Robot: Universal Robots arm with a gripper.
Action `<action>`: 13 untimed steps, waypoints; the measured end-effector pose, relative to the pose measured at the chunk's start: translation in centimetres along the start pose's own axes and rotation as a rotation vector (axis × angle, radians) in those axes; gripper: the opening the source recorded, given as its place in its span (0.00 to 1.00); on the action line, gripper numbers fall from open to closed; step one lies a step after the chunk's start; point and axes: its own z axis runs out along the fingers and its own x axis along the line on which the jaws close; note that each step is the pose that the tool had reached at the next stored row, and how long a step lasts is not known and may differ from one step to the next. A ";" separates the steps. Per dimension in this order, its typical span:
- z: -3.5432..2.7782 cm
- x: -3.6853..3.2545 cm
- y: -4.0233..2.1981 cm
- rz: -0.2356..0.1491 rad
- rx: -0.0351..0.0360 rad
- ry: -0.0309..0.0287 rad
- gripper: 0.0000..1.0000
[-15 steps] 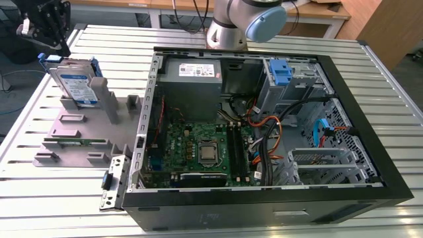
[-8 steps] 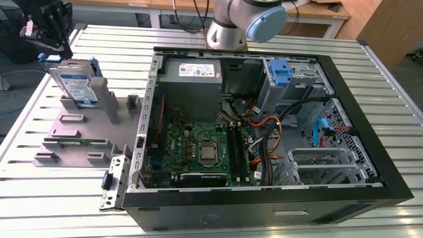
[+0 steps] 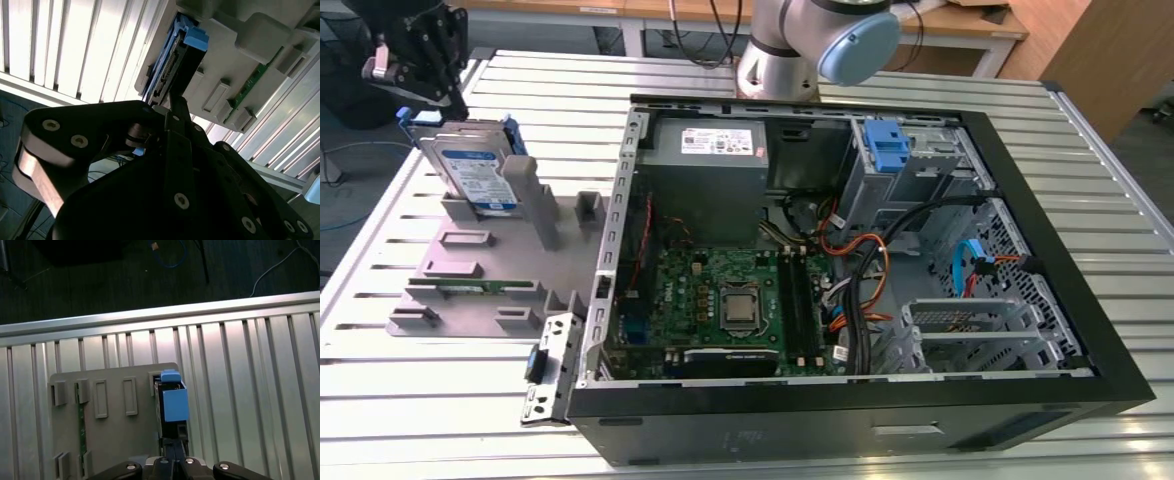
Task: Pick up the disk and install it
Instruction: 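Pick up the disk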
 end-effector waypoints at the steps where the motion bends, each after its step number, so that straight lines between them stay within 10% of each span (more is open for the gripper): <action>1: 0.01 0.00 0.00 -0.001 0.0002 -0.0003 0.11; 10: 0.29 0.03 -0.03 -0.008 0.0046 -0.0024 0.11; 13: 0.34 0.04 0.02 -0.012 0.0159 -0.0068 0.11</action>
